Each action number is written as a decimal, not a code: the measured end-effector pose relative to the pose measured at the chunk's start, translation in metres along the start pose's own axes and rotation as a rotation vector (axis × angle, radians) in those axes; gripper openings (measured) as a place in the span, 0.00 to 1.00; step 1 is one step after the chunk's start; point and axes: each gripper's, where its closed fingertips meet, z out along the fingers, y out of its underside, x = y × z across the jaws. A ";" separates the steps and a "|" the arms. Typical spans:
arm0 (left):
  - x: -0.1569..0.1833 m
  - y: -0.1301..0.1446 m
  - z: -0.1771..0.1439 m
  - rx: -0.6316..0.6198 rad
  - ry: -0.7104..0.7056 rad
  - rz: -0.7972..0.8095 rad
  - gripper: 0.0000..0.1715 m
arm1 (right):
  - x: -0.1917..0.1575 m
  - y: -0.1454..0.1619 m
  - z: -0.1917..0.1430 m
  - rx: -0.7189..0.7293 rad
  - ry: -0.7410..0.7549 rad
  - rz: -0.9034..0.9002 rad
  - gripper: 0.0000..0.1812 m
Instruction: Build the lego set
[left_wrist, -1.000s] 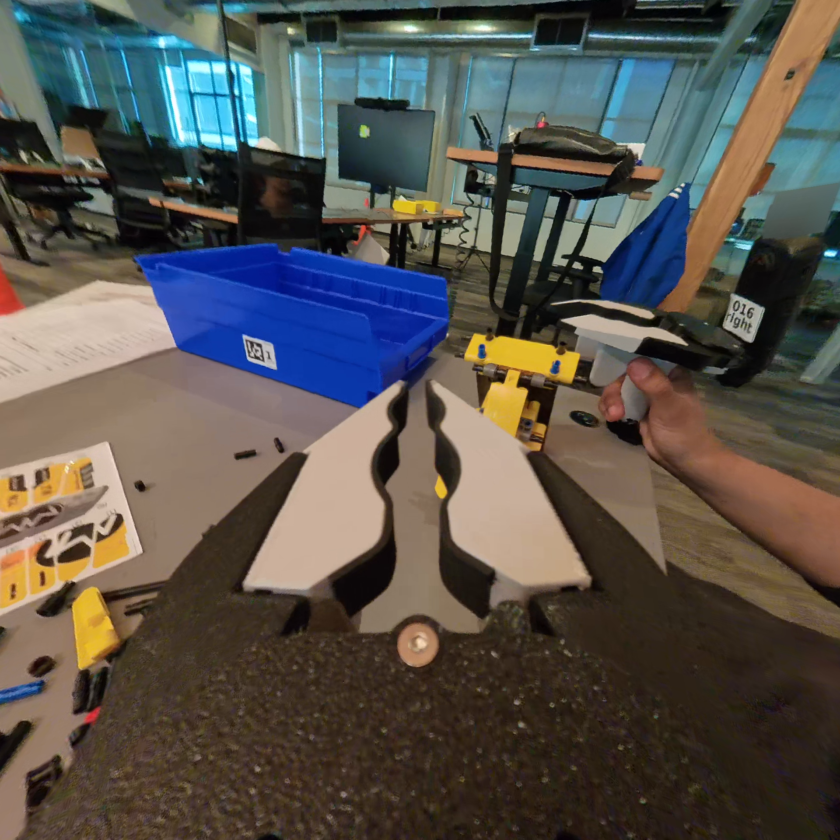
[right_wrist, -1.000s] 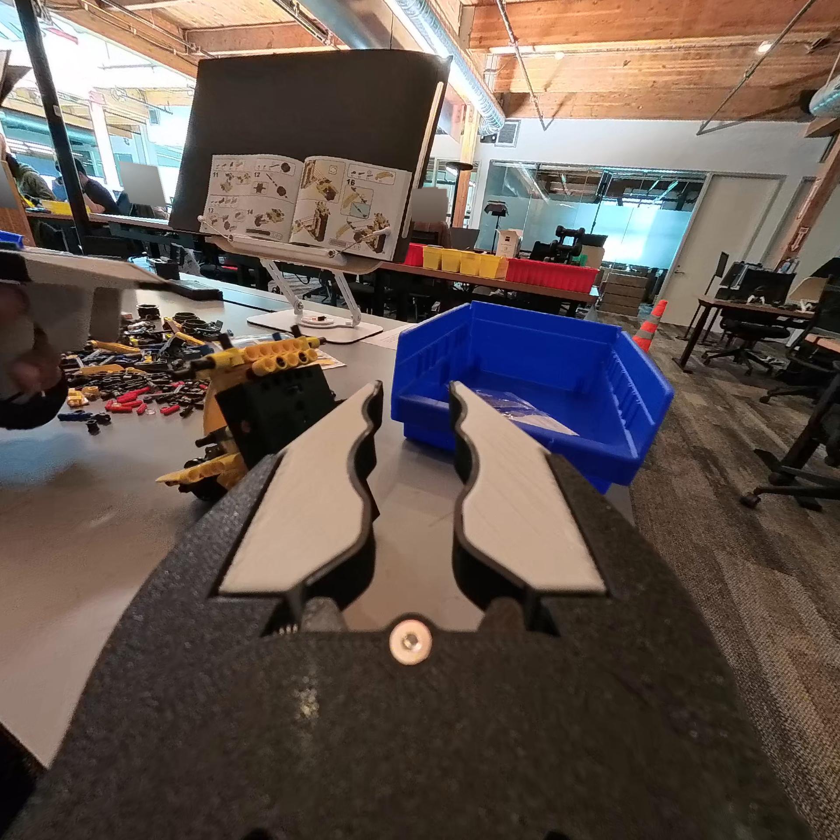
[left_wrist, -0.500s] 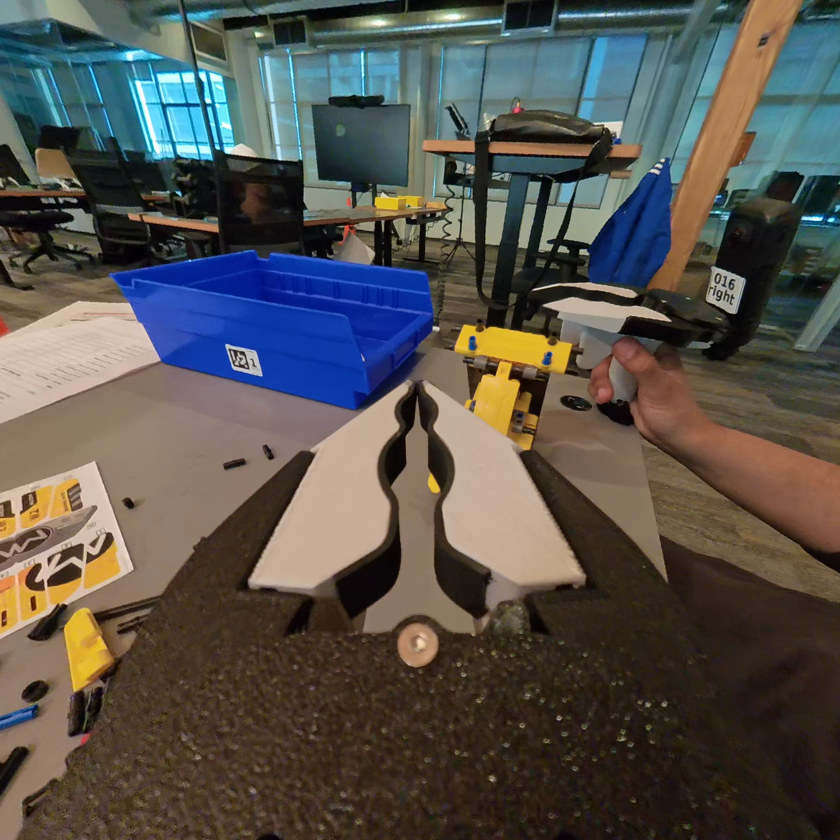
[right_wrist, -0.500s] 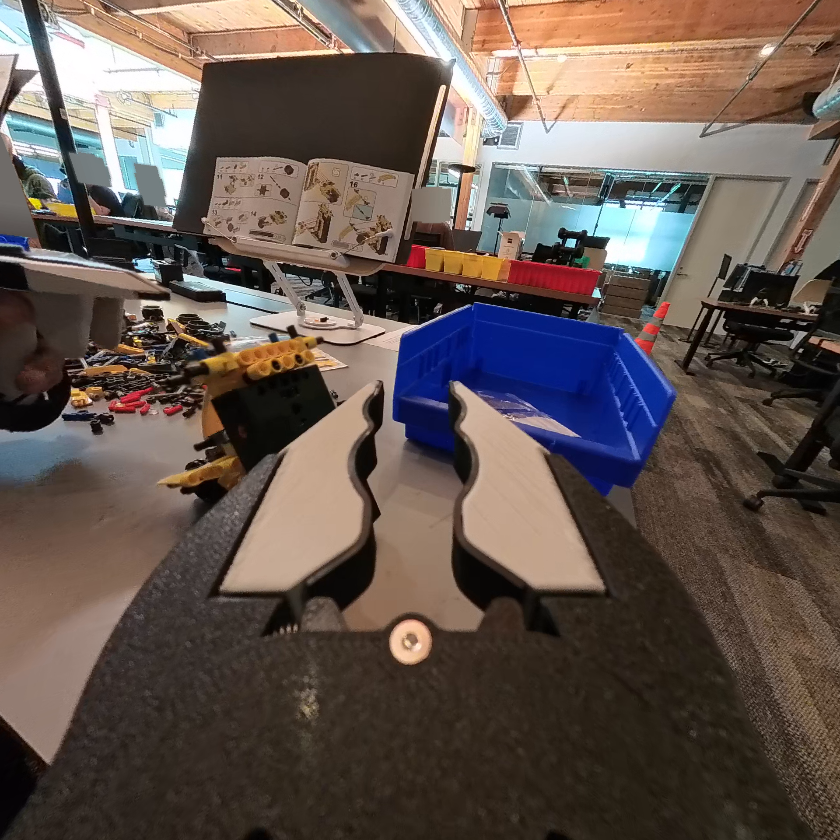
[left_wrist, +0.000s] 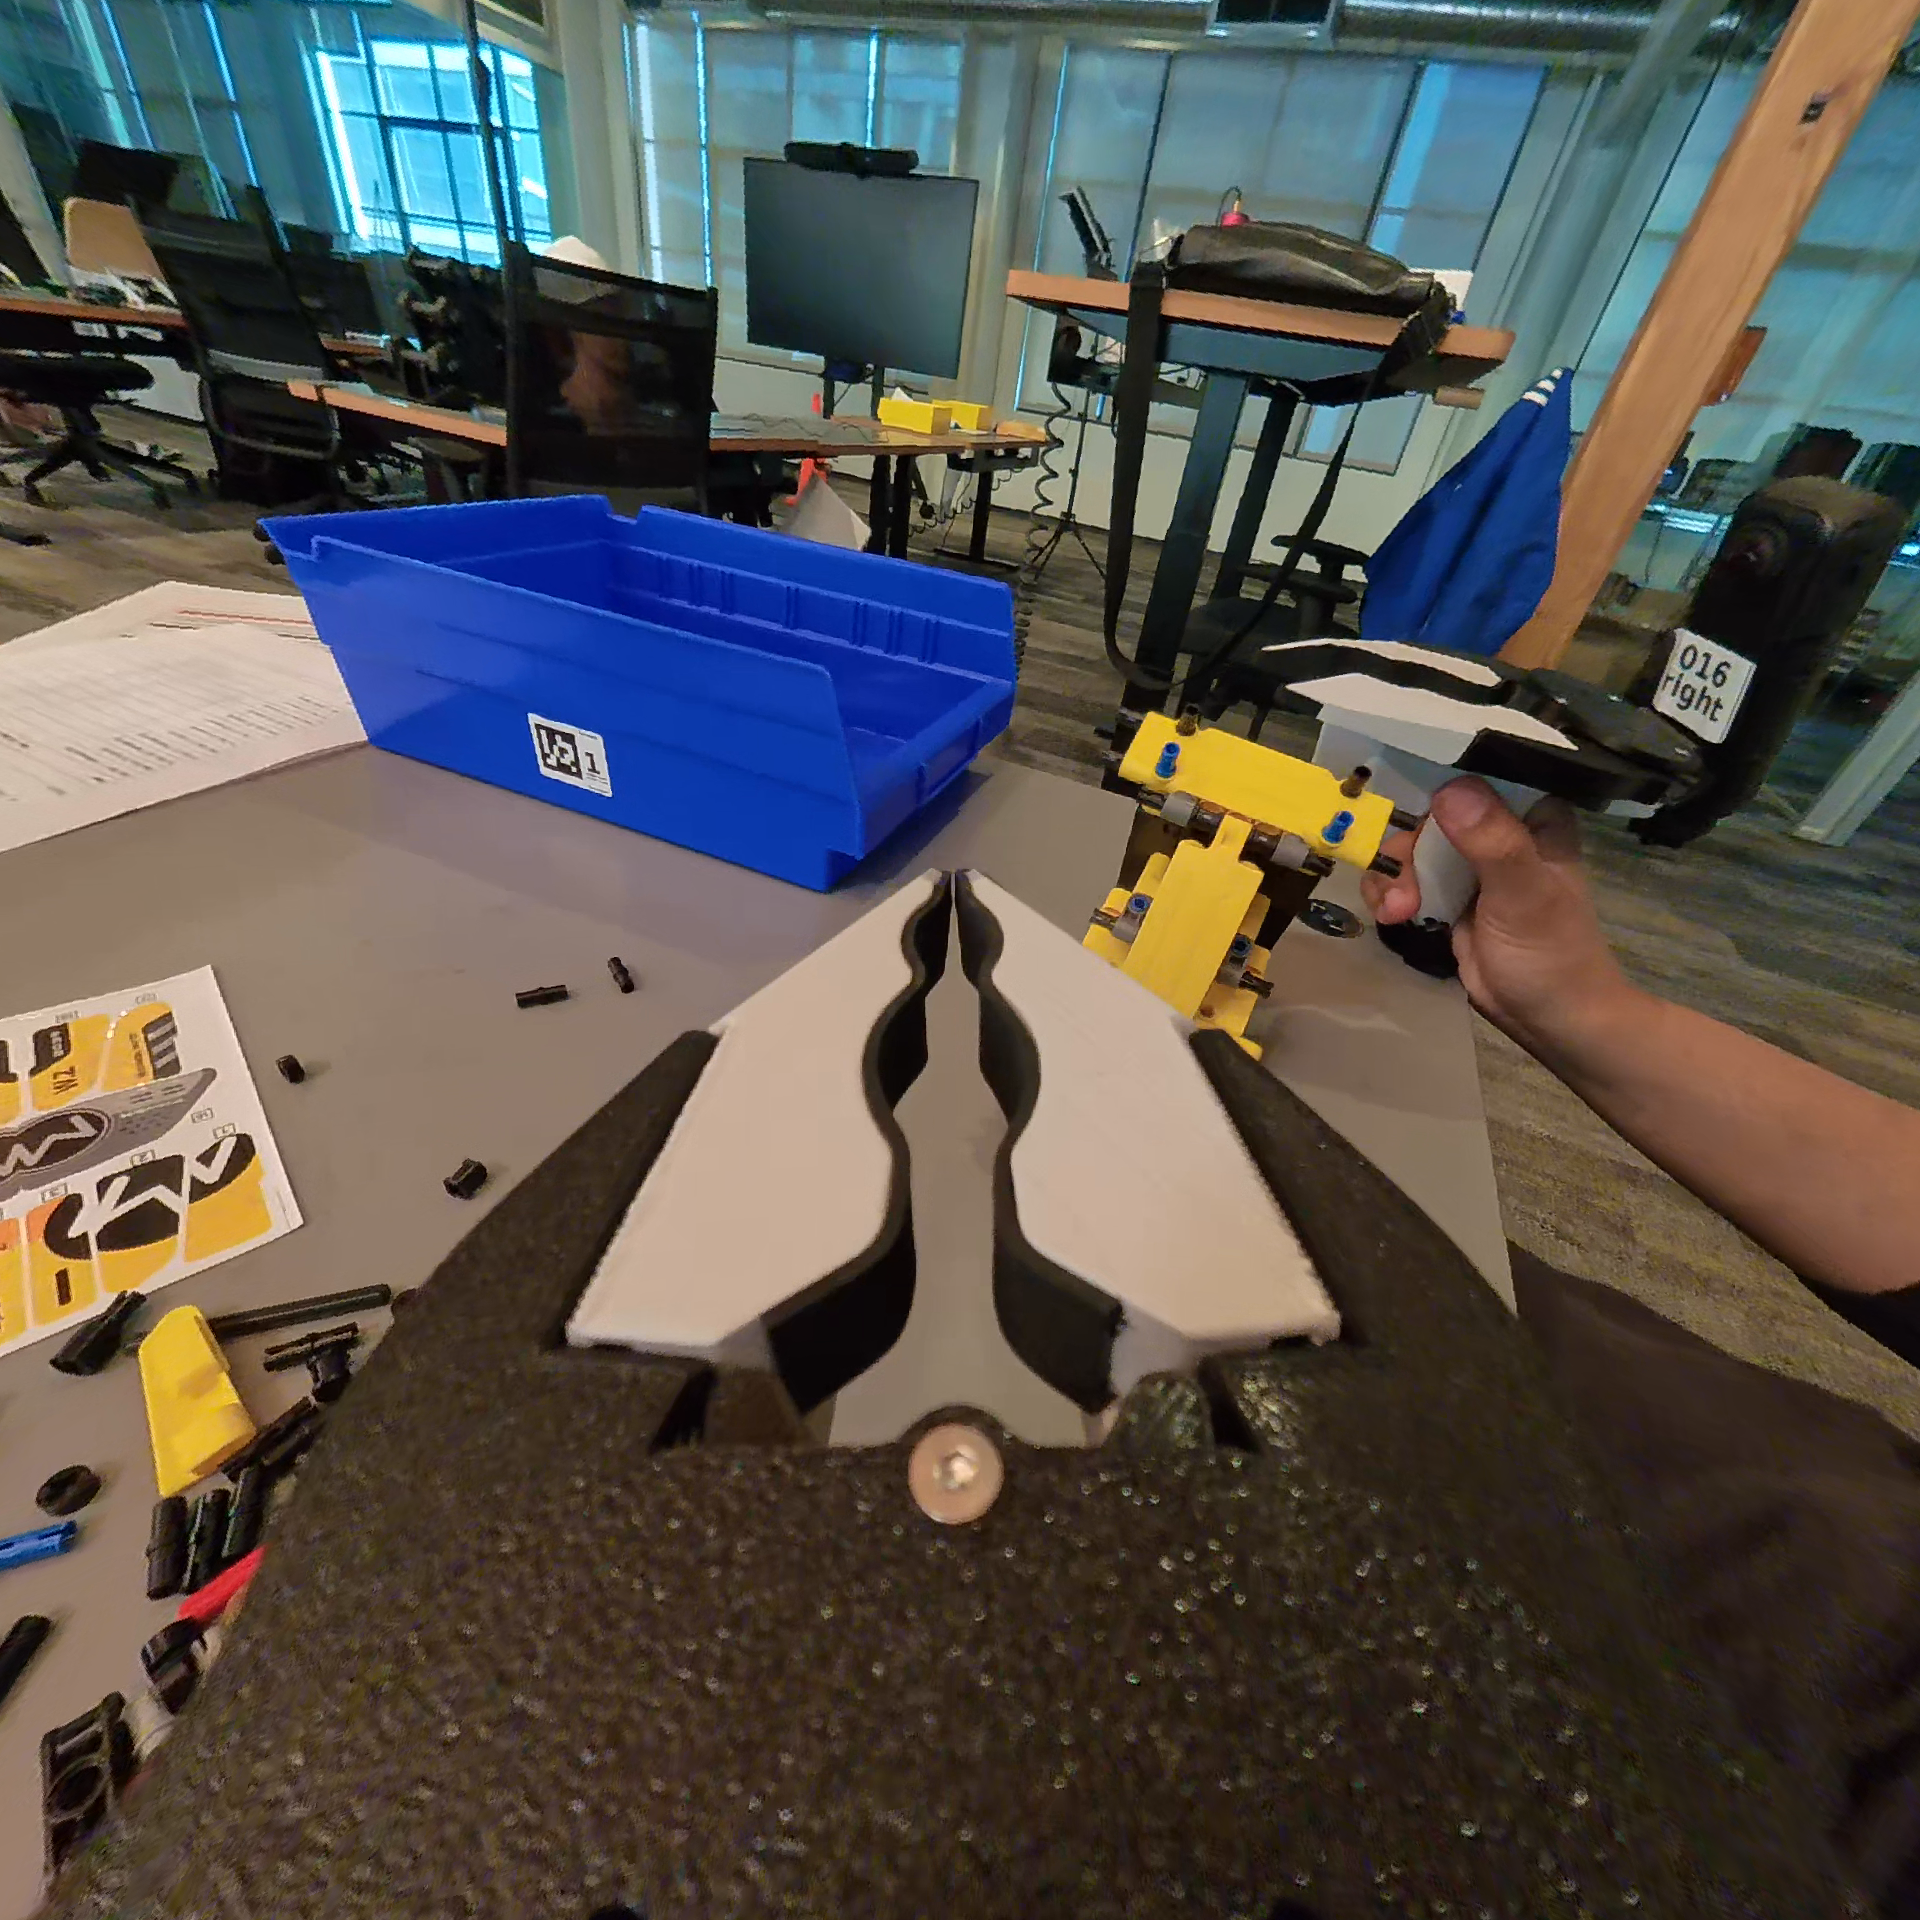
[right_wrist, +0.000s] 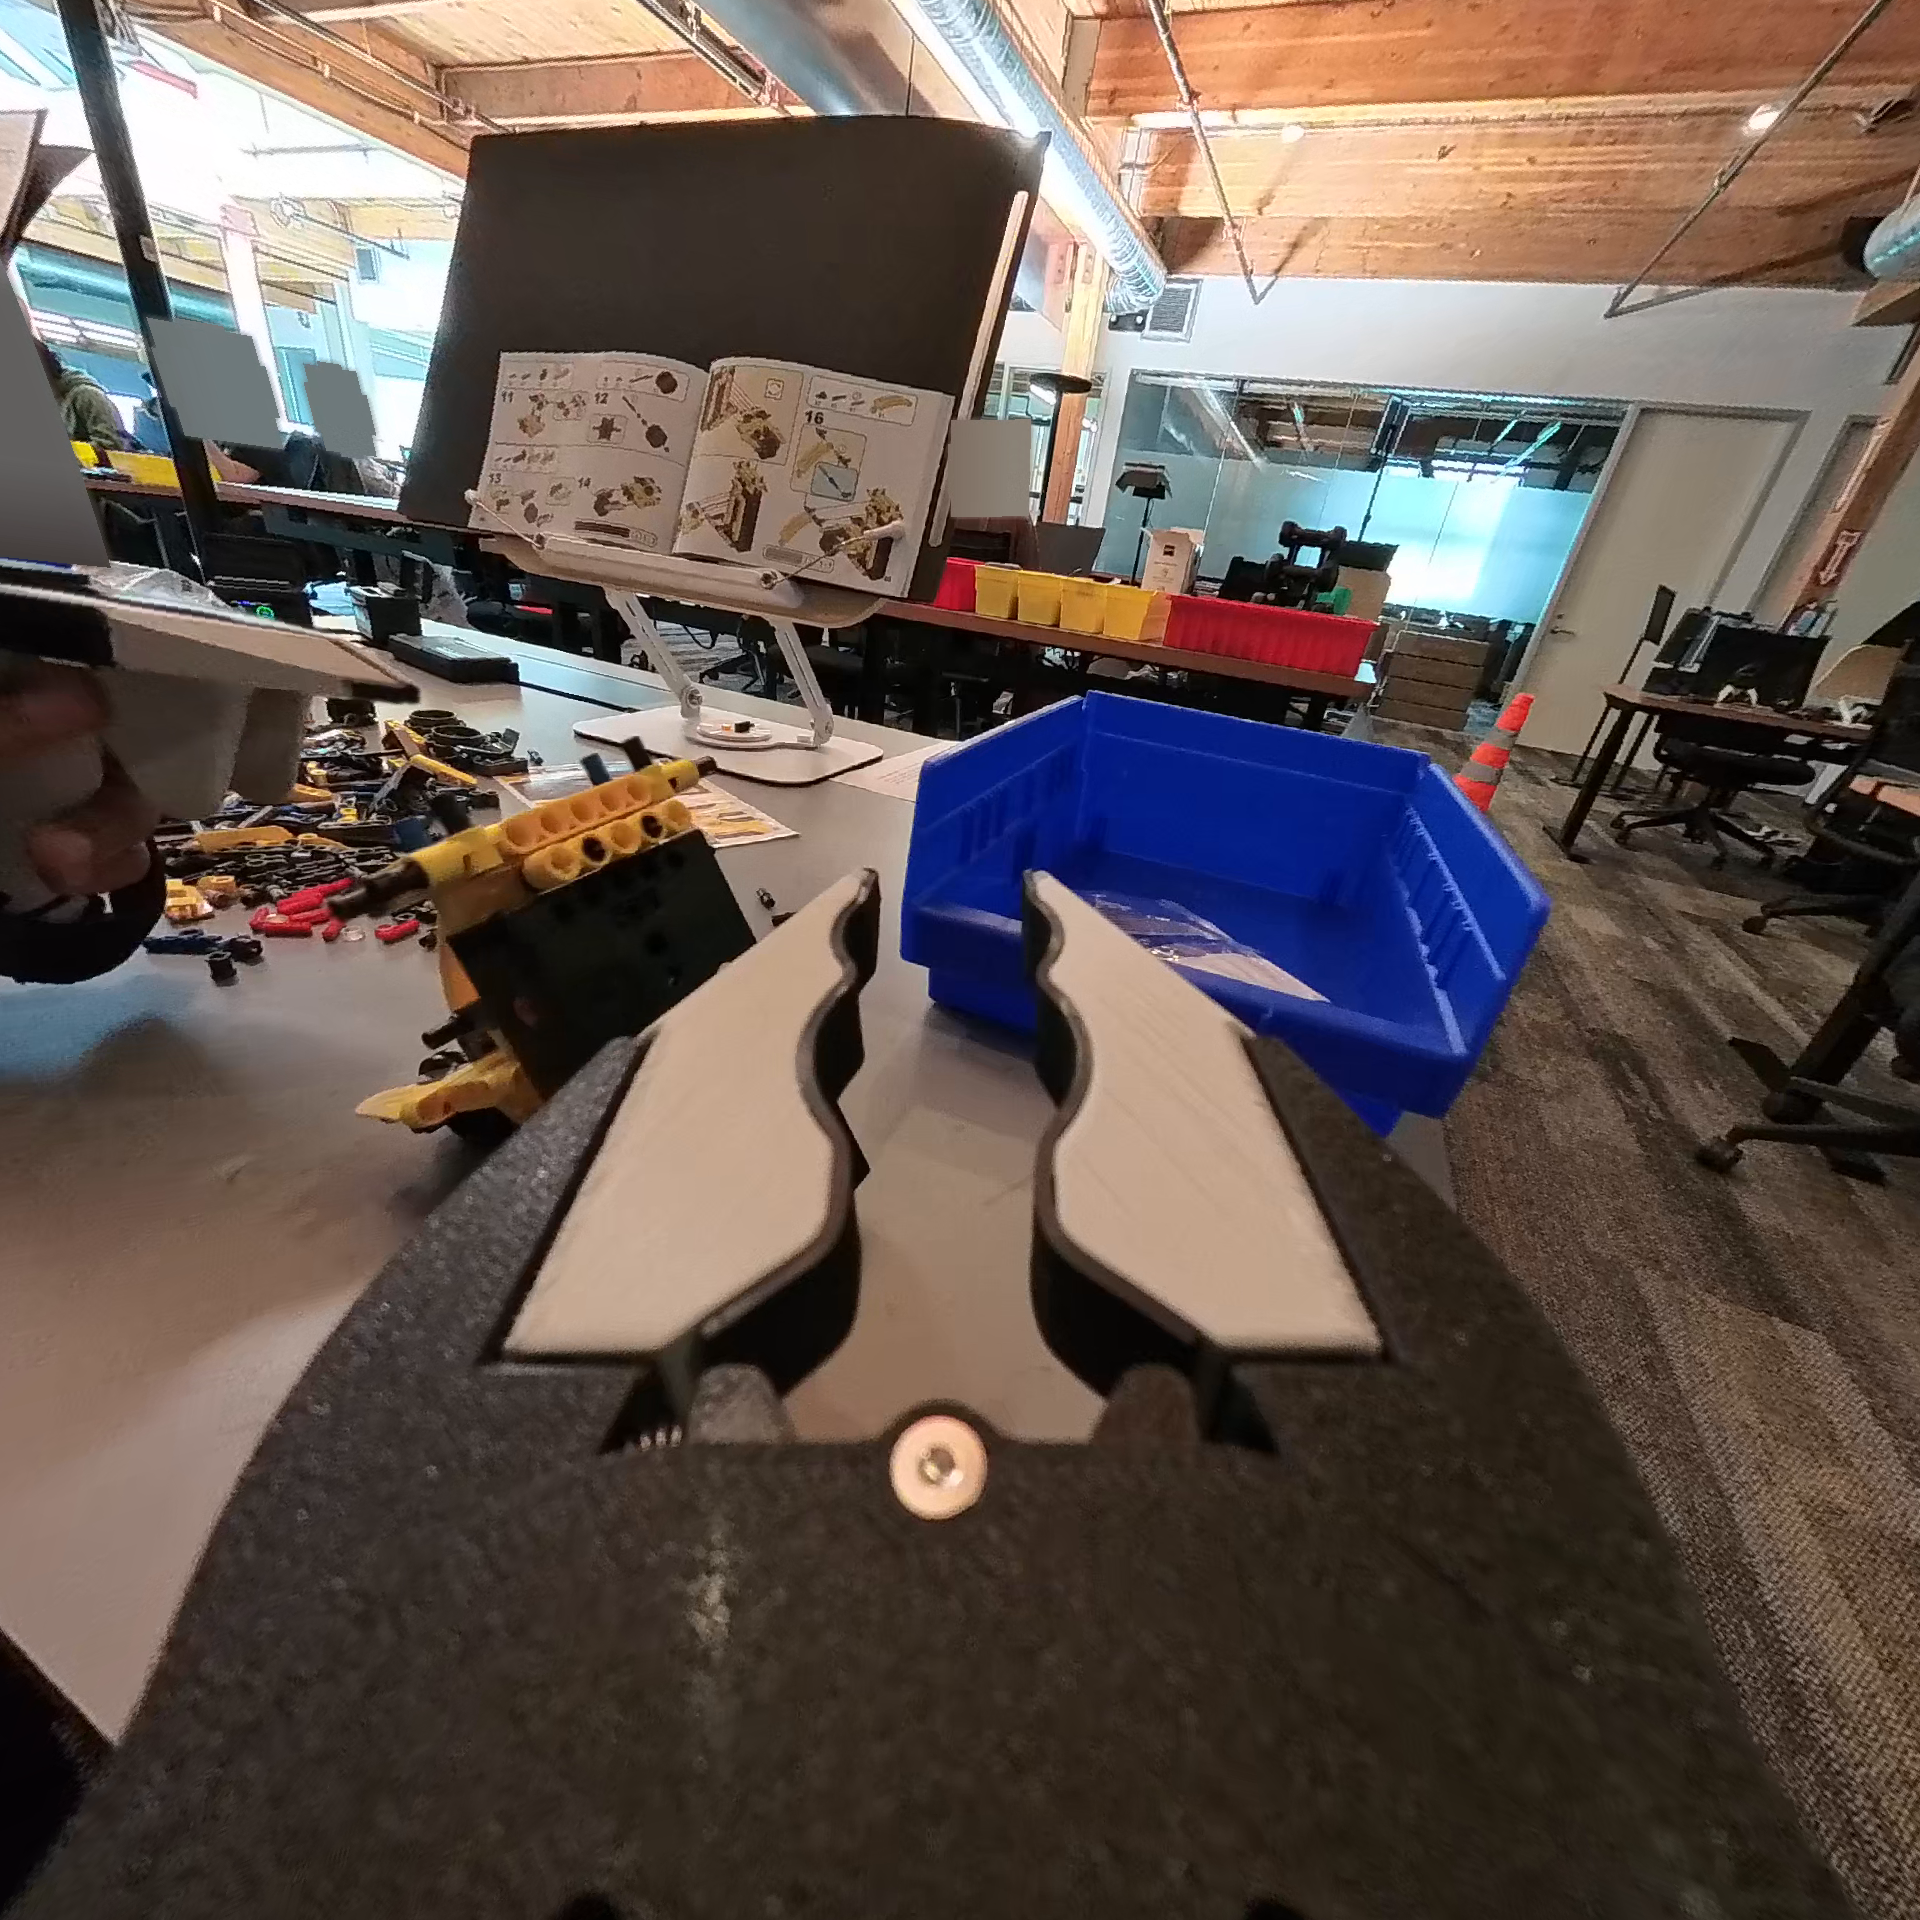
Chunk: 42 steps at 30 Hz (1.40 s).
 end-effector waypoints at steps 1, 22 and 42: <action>-0.001 0.001 0.000 -0.004 -0.006 -0.002 0.00 | 0.000 0.000 0.000 0.000 0.000 0.000 0.15; -0.008 0.005 0.001 -0.029 -0.056 0.003 0.00 | 0.000 -0.001 -0.001 0.006 -0.004 0.005 0.14; -0.004 0.002 -0.001 -0.003 -0.003 -0.035 0.02 | 0.000 -0.001 -0.001 0.008 -0.003 0.005 0.14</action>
